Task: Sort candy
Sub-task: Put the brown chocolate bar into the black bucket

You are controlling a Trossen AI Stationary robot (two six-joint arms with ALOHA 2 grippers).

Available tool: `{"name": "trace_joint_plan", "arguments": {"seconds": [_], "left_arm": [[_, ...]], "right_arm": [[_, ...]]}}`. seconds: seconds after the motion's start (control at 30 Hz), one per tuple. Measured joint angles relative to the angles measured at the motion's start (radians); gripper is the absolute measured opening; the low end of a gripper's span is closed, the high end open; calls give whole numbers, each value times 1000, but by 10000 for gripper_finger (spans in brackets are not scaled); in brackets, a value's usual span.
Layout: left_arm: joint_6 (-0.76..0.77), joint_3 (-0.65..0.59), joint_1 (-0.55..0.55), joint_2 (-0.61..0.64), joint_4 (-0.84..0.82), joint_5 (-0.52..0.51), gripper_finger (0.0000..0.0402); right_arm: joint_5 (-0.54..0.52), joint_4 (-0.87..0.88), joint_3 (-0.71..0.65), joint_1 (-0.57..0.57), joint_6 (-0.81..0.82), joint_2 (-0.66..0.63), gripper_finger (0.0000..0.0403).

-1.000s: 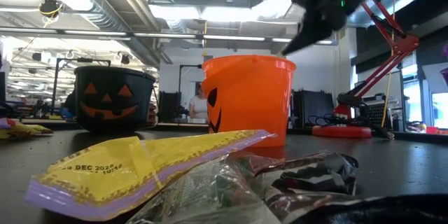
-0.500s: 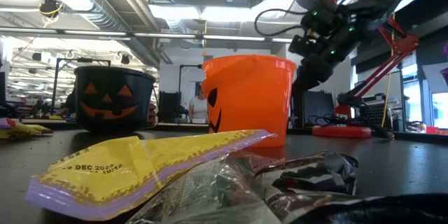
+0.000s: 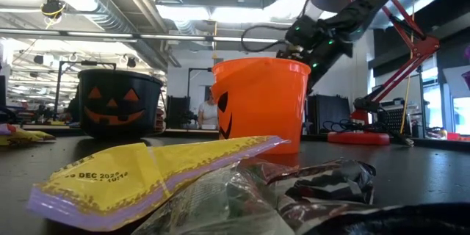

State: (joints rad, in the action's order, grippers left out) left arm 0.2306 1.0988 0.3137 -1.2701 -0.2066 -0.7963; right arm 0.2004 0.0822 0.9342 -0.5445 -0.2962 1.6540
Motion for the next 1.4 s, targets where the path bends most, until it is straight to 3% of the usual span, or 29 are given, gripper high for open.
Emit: {"name": "trace_joint_plan", "arguments": {"seconds": [0.6, 0.97, 1.2, 1.4], "left_arm": [[3, 0, 1, 0, 2, -7, 137], [14, 0, -2, 0, 2, -8, 137], [22, 0, -7, -1, 2, -8, 137], [24, 0, -6, -1, -1, -7, 137]], "right_arm": [[47, 110, 161, -72, -1, 272, 221], [95, 233, 178, -70, -12, 267, 221], [248, 414, 178, -58, 7, 243, 220], [183, 449, 175, -8, 9, 223, 220]]}}
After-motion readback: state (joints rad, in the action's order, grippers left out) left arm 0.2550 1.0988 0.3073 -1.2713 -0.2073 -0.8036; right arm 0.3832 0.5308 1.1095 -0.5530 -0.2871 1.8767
